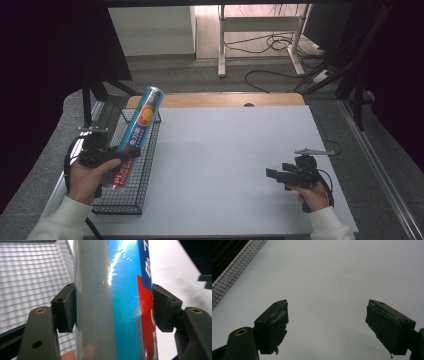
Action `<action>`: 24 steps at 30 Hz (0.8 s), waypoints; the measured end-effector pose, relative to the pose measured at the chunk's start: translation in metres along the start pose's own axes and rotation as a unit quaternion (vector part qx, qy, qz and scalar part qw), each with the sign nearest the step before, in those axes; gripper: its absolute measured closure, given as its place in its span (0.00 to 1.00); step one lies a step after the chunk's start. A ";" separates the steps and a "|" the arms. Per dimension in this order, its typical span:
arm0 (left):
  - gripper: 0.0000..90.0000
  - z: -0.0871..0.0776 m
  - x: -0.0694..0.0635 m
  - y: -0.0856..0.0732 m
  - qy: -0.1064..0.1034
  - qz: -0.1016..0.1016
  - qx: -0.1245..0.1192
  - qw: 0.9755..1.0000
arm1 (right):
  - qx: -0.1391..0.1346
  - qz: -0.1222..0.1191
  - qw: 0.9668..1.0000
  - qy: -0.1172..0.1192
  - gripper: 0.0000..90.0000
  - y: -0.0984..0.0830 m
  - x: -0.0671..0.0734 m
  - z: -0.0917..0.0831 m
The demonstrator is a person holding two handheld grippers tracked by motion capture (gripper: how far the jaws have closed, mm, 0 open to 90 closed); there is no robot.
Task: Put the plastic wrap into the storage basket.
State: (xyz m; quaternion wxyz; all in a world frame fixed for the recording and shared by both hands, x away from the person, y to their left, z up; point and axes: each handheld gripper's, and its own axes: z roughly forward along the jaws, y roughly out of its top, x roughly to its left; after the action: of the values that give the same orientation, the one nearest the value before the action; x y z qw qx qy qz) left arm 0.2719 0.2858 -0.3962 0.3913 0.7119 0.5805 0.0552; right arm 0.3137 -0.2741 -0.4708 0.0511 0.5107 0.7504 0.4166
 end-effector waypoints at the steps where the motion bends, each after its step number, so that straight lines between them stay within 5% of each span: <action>1: 0.35 -0.001 0.003 -0.002 0.003 -0.003 0.001 1.000 | 0.000 0.001 1.000 0.000 0.20 0.000 -0.001 -0.001; 13: 0.35 -0.002 0.030 -0.016 0.072 -0.024 0.024 0.997 | 0.006 0.012 1.000 -0.002 0.20 -0.003 -0.005 0.001; 16: 0.35 0.006 0.032 -0.020 0.107 -0.012 0.037 0.993 | 0.010 0.013 1.000 -0.005 0.20 -0.004 -0.006 0.002; 24: 0.35 0.027 0.041 -0.025 0.132 -0.015 0.067 0.989 | 0.015 0.012 1.000 -0.007 0.20 -0.005 -0.006 0.004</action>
State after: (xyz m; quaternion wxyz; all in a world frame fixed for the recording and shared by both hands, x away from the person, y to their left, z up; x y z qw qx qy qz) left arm 0.2795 0.3085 -0.4461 0.2635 0.7143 0.6401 0.1032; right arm 0.3147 -0.2773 -0.4787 0.0435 0.5235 0.7499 0.4022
